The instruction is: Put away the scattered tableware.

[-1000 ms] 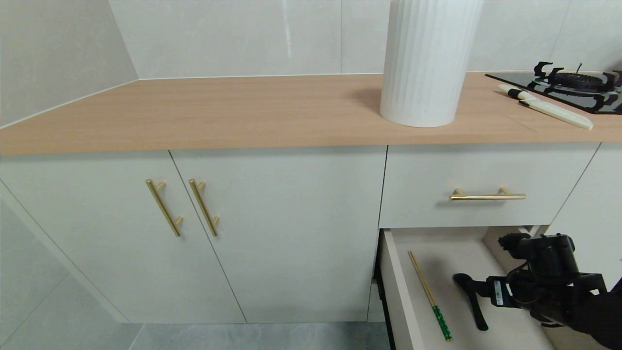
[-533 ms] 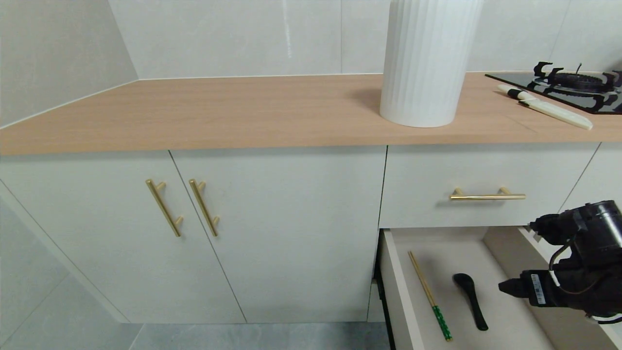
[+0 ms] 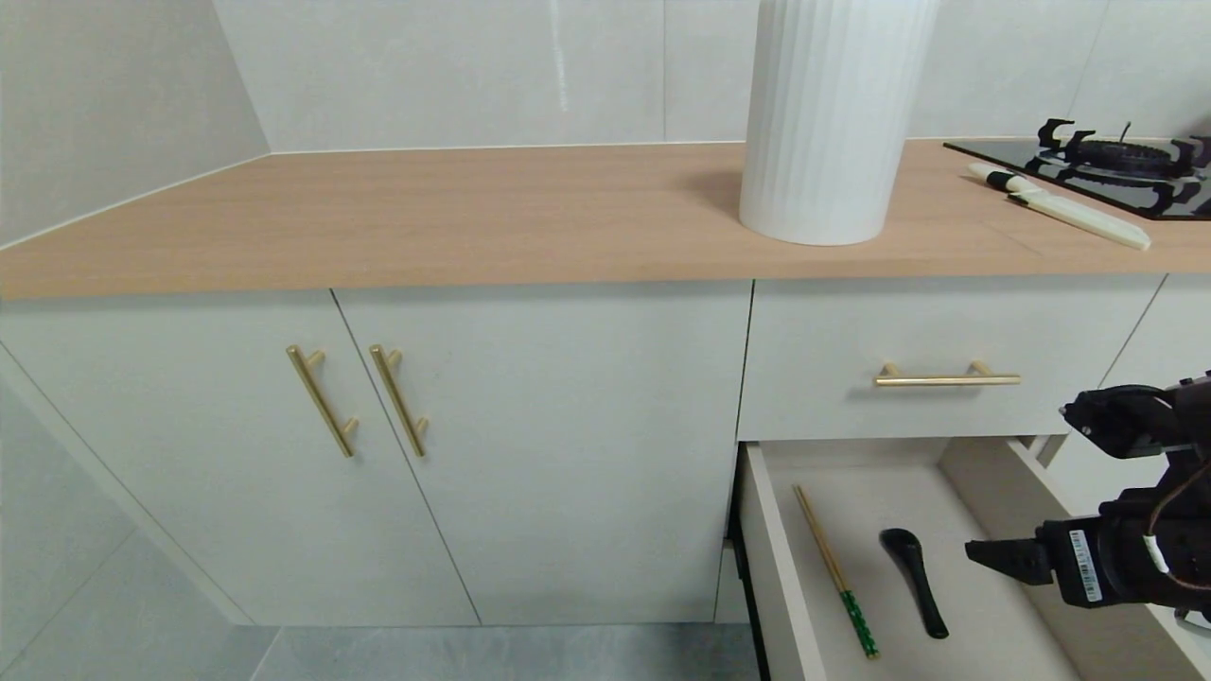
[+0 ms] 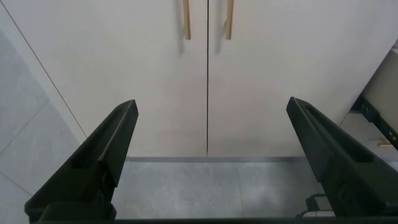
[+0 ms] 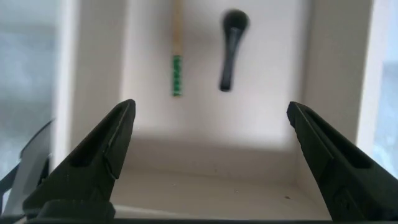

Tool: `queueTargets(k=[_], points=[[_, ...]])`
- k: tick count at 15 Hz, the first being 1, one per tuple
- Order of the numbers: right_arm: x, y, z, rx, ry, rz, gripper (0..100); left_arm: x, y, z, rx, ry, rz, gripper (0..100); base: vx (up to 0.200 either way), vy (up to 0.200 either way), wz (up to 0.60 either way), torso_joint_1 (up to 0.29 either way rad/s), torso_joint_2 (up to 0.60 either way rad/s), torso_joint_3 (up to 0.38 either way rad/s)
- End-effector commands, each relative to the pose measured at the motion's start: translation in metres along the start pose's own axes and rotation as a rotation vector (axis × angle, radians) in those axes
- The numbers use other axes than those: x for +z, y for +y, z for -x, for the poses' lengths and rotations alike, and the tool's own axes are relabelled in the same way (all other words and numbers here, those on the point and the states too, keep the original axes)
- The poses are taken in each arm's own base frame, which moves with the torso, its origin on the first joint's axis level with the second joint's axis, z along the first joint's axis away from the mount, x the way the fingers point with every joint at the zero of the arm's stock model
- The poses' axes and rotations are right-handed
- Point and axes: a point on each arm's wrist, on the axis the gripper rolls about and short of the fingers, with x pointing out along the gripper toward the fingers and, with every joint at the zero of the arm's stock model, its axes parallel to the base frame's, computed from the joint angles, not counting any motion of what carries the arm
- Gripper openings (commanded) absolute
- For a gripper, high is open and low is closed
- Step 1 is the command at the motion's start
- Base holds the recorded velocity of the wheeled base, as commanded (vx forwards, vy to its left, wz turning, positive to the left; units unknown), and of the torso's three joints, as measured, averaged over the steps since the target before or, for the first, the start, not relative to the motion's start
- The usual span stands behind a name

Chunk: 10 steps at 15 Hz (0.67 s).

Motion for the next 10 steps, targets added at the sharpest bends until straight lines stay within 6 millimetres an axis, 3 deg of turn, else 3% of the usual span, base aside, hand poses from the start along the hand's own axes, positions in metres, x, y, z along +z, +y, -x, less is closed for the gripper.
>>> queueTargets(k=[1, 8, 10], points=[[0.000, 0.001, 0.005, 0.008, -0.019, 0.003, 100, 0.000, 0.000, 0.000, 0.003, 0.001, 0.000, 100, -0.200, 0.000, 0.00, 0.012, 0.00, 0.002], [-0.009, 0.002, 0.002, -0.005, 0.116, 0.035, 100, 0.000, 0.000, 0.000, 0.003, 0.001, -0.001, 100, -0.200, 0.000, 0.00, 0.001, 0.00, 0.002], [-0.012, 0.005, 0.000, -0.006, 0.204, 0.060, 100, 0.000, 0.000, 0.000, 0.001, 0.001, 0.000, 100, 0.000, 0.000, 0.00, 0.000, 0.00, 0.000]])
